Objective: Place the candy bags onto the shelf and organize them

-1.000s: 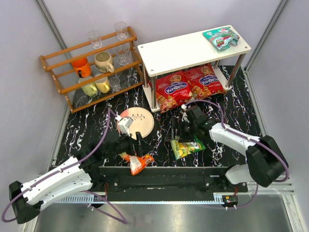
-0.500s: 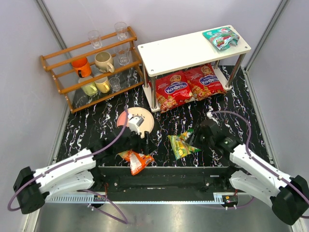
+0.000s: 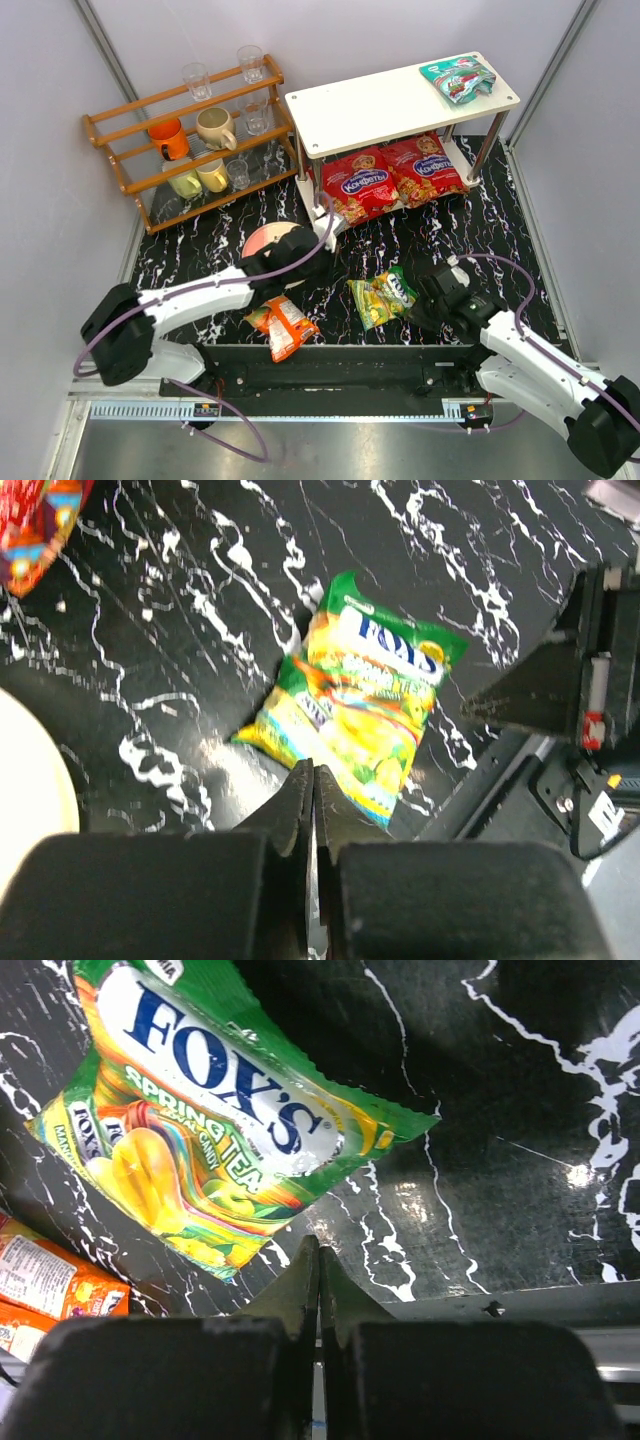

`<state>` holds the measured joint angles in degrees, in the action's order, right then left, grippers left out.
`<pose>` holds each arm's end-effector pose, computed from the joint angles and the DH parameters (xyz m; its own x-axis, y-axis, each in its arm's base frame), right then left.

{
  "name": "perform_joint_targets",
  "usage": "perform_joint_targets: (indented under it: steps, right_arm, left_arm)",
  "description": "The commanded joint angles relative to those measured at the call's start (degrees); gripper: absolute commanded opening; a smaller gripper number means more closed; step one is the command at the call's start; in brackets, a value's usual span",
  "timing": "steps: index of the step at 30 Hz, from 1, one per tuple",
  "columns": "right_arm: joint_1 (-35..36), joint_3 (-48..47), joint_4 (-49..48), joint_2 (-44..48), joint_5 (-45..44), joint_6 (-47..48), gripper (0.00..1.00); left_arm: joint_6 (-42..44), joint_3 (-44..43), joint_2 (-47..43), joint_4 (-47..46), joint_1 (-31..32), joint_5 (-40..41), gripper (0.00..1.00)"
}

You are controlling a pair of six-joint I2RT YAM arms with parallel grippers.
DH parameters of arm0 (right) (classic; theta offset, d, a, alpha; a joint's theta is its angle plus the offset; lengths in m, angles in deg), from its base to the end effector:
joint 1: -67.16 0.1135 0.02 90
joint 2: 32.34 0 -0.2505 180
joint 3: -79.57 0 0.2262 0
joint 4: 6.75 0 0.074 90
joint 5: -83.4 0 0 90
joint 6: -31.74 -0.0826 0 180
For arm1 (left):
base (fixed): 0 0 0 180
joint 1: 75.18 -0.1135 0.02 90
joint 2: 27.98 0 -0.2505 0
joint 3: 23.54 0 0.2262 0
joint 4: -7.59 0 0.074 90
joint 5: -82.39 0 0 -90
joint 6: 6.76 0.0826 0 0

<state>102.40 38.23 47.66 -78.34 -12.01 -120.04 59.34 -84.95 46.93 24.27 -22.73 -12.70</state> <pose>0.1284 0.0812 0.1413 -0.8026 0.5071 -0.3143 0.3644 0.8338 0.4147 0.1830 -0.2501 0.2240 -0.6190 0.1431 -0.7723 0.6406 0.6609 -0.3910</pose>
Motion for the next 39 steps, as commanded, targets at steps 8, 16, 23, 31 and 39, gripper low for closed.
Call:
perform_joint_targets:
  steps: [8, 16, 23, 31, 39]
  right_arm:
    - [0.18, 1.52, 0.88, -0.67, -6.80, -4.14, 0.02]
    - [0.09, -3.04, 2.63, -8.31, -11.54, -0.98, 0.15]
    - [0.09, -9.99, 1.85, -22.98, -14.36, 4.81, 0.16]
    - [-0.09, -16.23, -7.53, -35.91, -14.03, 10.09, 0.13]
    - [-0.09, -19.22, -19.15, -37.94, -3.48, 21.34, 0.11]
  left_arm:
    - [2.72, -8.38, 18.15, -8.08, -0.06, 7.54, 0.00]
    - [-0.18, -16.64, 30.11, -1.83, 0.02, 9.04, 0.00]
    - [-1.41, -12.79, 29.85, -1.48, 1.87, 9.39, 0.00]
    - [-11.32, 1.10, 23.26, -6.75, 11.70, 10.17, 0.00]
    - [-20.13, 1.73, 23.43, -8.51, 24.89, 14.40, 0.00]
